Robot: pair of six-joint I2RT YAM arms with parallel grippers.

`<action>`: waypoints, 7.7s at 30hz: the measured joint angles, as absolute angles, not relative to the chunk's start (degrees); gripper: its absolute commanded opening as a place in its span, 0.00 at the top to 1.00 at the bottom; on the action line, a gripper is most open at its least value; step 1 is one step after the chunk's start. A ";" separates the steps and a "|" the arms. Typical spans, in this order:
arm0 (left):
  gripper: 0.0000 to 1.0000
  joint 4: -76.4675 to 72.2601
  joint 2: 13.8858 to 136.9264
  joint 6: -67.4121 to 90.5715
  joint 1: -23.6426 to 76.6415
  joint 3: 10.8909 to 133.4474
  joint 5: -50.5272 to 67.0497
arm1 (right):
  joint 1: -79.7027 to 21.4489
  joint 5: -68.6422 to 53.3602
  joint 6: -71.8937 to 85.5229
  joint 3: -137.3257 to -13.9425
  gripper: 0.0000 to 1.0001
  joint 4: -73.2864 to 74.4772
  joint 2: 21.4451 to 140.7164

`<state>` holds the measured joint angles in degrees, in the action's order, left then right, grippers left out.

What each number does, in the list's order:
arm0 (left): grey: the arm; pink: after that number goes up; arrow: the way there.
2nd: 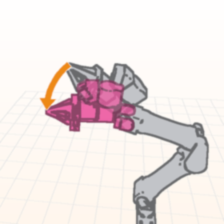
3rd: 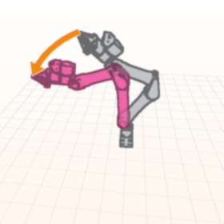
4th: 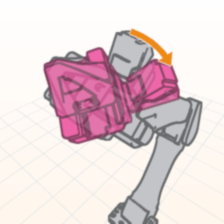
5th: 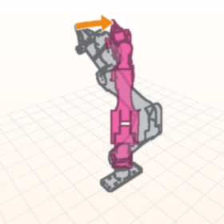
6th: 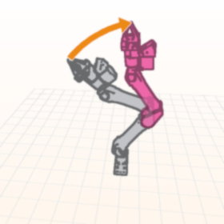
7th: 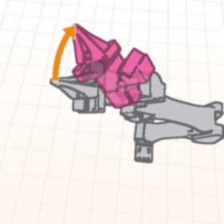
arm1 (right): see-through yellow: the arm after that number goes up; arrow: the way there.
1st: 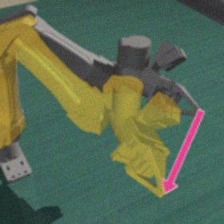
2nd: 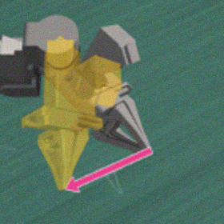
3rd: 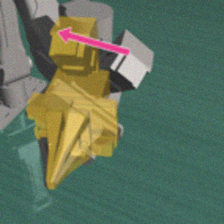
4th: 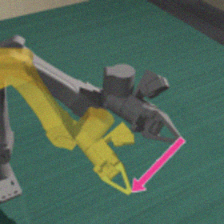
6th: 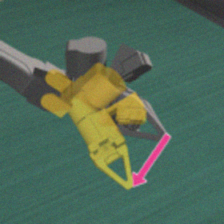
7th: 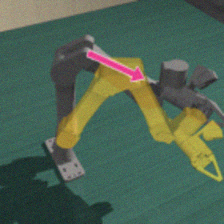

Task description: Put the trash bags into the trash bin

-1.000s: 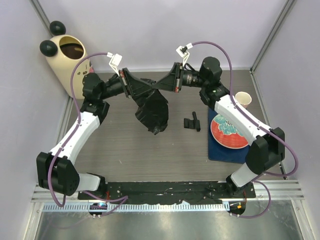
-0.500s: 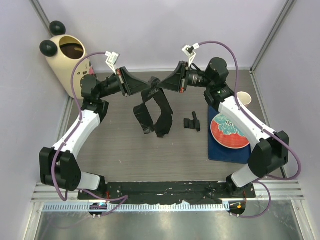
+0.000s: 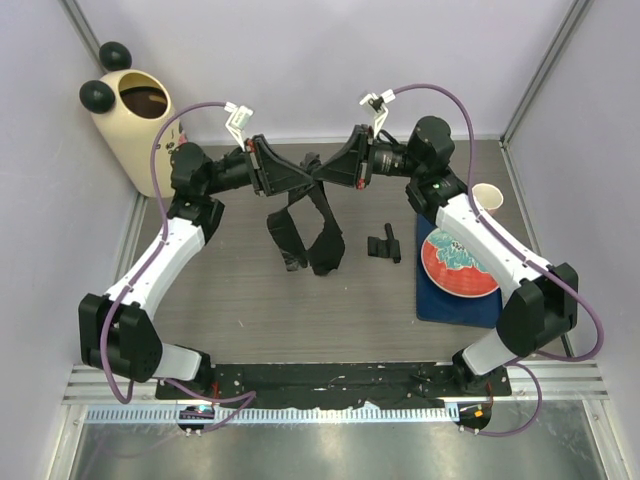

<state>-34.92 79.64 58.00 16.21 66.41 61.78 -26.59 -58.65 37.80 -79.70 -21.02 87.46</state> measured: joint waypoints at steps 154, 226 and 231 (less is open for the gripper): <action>0.07 20.14 74.65 1.30 21.54 66.61 46.09 | -21.63 -47.44 12.91 -75.46 0.99 9.78 85.36; 1.00 -20.49 75.72 45.43 14.28 60.38 67.83 | -21.15 -63.57 51.88 -73.95 0.06 -20.03 95.39; 1.00 -20.56 75.66 44.95 14.37 60.38 68.03 | -21.28 -65.95 51.68 -73.49 0.06 -21.08 95.35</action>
<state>-20.56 75.66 44.95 14.37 60.38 68.03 -21.28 -65.95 51.68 -73.49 -21.08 95.35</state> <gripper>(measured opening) 0.015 0.942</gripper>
